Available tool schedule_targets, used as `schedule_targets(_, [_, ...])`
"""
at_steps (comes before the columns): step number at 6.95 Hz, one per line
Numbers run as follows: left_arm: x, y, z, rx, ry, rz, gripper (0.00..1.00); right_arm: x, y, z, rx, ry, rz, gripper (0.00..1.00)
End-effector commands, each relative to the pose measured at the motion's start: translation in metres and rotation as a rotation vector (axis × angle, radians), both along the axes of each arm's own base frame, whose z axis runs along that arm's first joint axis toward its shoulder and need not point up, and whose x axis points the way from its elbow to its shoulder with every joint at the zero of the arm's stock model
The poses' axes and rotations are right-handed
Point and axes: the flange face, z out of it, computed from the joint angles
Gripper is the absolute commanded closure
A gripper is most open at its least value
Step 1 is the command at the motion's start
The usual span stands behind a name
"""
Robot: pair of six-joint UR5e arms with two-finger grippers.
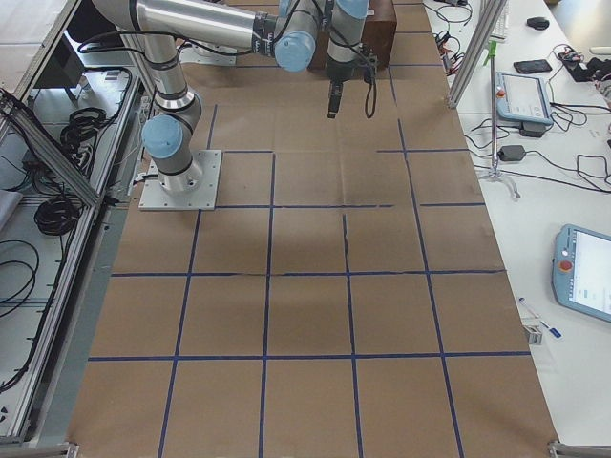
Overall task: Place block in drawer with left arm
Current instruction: 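Lower the cube into the drawer and open the left gripper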
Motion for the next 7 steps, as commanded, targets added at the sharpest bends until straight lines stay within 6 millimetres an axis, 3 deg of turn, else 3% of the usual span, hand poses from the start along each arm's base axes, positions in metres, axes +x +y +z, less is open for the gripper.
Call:
schedule_targets(1, [0.0, -0.001, 0.0, -0.004, -0.001, 0.004, 0.1, 0.0, 0.001, 0.0, -0.001, 0.0, 0.0, 0.0])
schedule_targets(2, [0.001, -0.001, 0.003, -0.008, -0.003, 0.004, 0.03, 0.0, 0.0, 0.0, 0.001, 0.0, 0.0, 0.0])
schedule_targets(3, [0.002, -0.002, 0.007, -0.014, -0.011, 0.004, 0.02, 0.0, 0.0, 0.0, 0.001, 0.0, 0.0, 0.0])
schedule_targets(7, [-0.011, 0.01, 0.072, -0.033, -0.052, 0.025, 0.02, 0.0, 0.0, 0.0, 0.001, 0.0, 0.0, 0.0])
